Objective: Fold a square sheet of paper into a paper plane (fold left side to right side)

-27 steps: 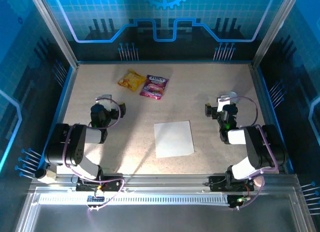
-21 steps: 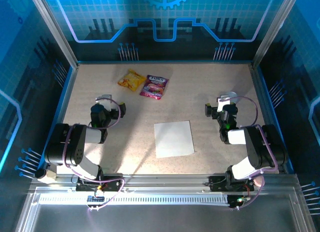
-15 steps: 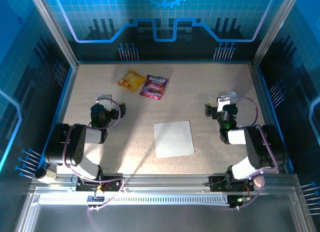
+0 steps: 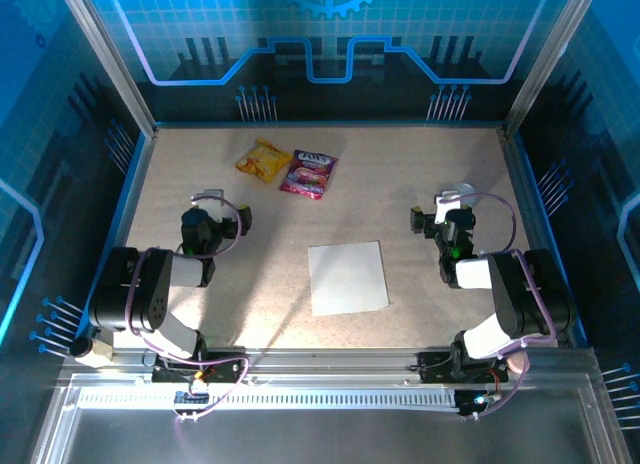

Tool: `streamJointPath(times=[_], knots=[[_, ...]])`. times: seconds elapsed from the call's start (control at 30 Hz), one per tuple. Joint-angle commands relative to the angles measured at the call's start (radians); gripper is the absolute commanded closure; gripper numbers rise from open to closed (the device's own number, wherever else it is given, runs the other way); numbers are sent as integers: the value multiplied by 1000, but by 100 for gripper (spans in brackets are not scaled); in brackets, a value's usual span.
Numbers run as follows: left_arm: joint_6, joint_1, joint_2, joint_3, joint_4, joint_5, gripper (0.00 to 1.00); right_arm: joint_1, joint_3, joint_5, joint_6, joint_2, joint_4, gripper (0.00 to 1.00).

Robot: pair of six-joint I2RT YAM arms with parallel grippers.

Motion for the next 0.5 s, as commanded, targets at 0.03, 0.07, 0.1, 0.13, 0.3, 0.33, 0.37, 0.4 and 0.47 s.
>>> streamJointPath(times=[0.03, 0.07, 0.1, 0.13, 0.3, 0.33, 0.37, 0.4, 0.47], knots=[[-16, 7, -170, 51, -208, -4, 0, -6, -2, 17, 14, -114, -23, 1], [-26, 7, -217, 77, -291, -14, 0, -8, 24, 23, 27, -169, -133, 1], [-52, 6, -268, 104, -372, -24, 0, -10, 56, 21, 42, -229, -245, 1], [-85, 6, -311, 127, -439, -29, 0, -10, 72, 17, 51, -280, -310, 1], [-392, 9, -499, 254, -829, 23, 0, -2, 262, -34, 165, -481, -850, 1], [-406, 10, -517, 281, -899, 81, 0, 0, 312, -62, 195, -505, -963, 1], [-426, 9, -528, 311, -975, 128, 0, 3, 352, -100, 223, -525, -1061, 1], [-451, 9, -538, 343, -1056, 165, 0, 6, 389, -156, 250, -543, -1155, 1], [-493, 9, -552, 374, -1176, 211, 0, 15, 444, -290, 282, -558, -1281, 1]])
